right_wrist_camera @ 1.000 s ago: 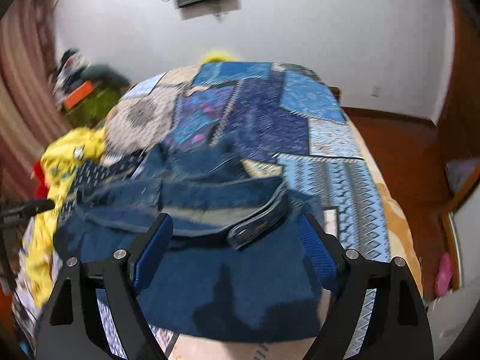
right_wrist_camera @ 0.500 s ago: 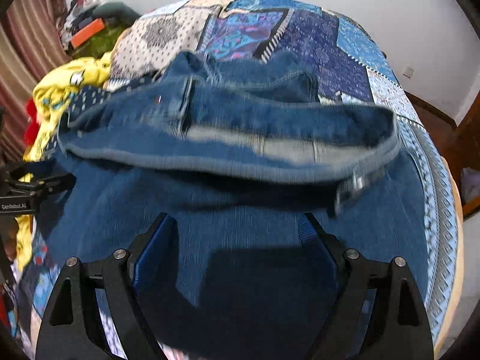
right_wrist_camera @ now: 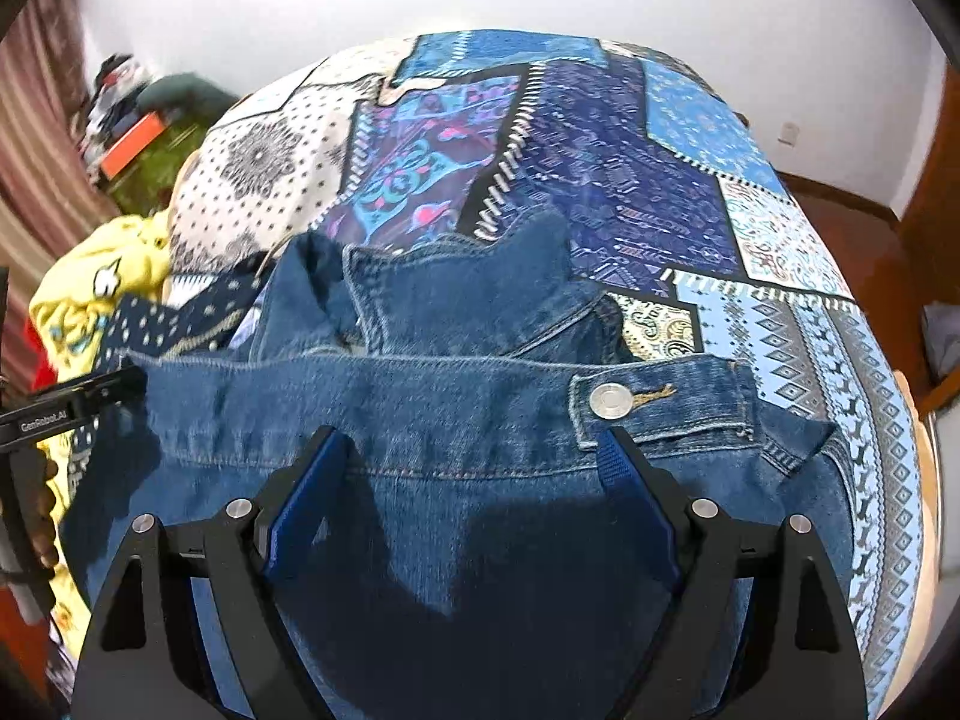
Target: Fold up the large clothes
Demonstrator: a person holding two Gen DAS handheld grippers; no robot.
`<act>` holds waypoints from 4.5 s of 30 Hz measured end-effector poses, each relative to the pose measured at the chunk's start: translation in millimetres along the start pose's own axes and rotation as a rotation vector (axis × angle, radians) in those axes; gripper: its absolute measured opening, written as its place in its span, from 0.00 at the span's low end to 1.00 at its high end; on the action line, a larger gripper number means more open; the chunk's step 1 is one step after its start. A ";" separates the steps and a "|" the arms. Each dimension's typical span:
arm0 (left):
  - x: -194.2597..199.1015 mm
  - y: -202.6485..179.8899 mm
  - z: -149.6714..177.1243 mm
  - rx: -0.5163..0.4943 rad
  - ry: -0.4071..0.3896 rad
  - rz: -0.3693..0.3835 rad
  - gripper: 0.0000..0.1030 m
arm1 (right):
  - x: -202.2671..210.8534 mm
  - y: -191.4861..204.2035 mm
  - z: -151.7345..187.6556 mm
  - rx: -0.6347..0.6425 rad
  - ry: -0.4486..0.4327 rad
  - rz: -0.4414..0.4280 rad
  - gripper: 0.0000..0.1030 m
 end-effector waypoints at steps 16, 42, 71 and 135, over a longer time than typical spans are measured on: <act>65.0 -27.2 77.4 -0.129 -0.100 0.083 0.92 | 31.4 70.0 73.8 0.271 -0.025 0.044 0.81; 18.8 50.4 200.1 0.054 0.013 -0.045 0.96 | 60.1 -73.9 163.0 -0.019 0.039 0.150 0.83; -39.0 60.7 168.5 0.496 0.081 0.775 0.81 | 47.6 -11.9 135.9 0.018 0.034 0.003 0.83; 41.8 -293.8 208.8 -0.485 -0.049 0.272 0.21 | 103.5 -135.1 199.7 -0.334 -0.009 -0.169 0.89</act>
Point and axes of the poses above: each gripper's, at about its wrist camera, not at the fingertips, and x roughly against the way its jaws point, y to its left, z to its underside, the point moved 4 cm from there along -x, roughly the way its jaws point, and after that the axes turned 15 degrees about y, right-handed, at the moved point
